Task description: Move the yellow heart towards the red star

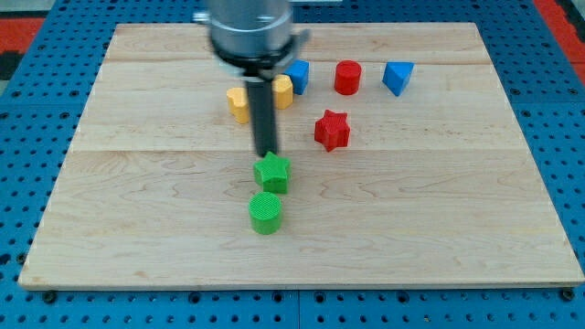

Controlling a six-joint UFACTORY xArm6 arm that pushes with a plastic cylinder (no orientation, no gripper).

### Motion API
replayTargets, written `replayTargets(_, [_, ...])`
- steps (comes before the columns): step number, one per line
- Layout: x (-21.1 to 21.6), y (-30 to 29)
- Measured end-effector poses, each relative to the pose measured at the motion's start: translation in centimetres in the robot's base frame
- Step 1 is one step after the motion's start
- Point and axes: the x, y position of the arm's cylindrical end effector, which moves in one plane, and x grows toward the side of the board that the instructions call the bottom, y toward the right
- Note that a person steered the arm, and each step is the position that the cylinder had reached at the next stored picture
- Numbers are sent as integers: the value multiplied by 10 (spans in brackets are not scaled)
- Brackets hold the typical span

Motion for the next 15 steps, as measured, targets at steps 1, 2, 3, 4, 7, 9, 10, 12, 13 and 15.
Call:
replayTargets(1, [0, 70])
replayTargets(2, [-13, 91])
replayTargets(3, [-23, 88])
replayTargets(4, [-41, 79])
replayTargets(7, [-13, -119])
replayTargets(9, [-97, -154])
replayTargets(10, [-74, -113])
replayTargets(12, [-60, -121])
replayTargets(13, [-89, -120])
replayTargets(15, [-72, -34])
